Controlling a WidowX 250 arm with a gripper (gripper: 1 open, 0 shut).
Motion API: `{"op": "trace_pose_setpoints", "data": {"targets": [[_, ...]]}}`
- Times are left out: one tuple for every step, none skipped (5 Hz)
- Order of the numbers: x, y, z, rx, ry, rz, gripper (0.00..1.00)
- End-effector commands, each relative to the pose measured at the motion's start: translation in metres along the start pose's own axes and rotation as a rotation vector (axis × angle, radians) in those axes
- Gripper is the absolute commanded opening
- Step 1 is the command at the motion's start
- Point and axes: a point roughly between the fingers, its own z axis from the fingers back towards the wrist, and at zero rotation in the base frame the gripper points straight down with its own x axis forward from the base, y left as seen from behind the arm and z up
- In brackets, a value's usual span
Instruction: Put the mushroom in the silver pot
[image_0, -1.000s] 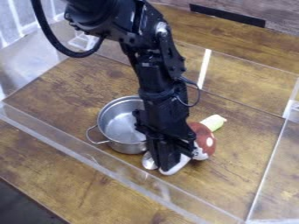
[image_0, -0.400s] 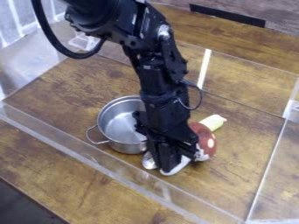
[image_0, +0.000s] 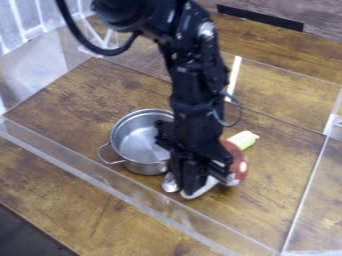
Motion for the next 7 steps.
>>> {"op": "trace_pose_setpoints", "data": {"targets": [[0.006,0.014,0.041,0.048,-0.100,0.009,0.00],[0.005,0.035,0.057,0.090,-0.111,0.036,0.00],[0.005,0.055,0.077,0.125,-0.117,0.033,0.00],[0.003,0.072,0.084,0.138,-0.116,0.030,1.00],[-0.002,0.084,0.091,0.154,-0.120,-0.011,1.00],[-0.008,0.090,0.103,0.183,-0.127,-0.067,1.00],[-0.009,0.088,0.105,0.187,-0.134,-0.156,1.00]]}}
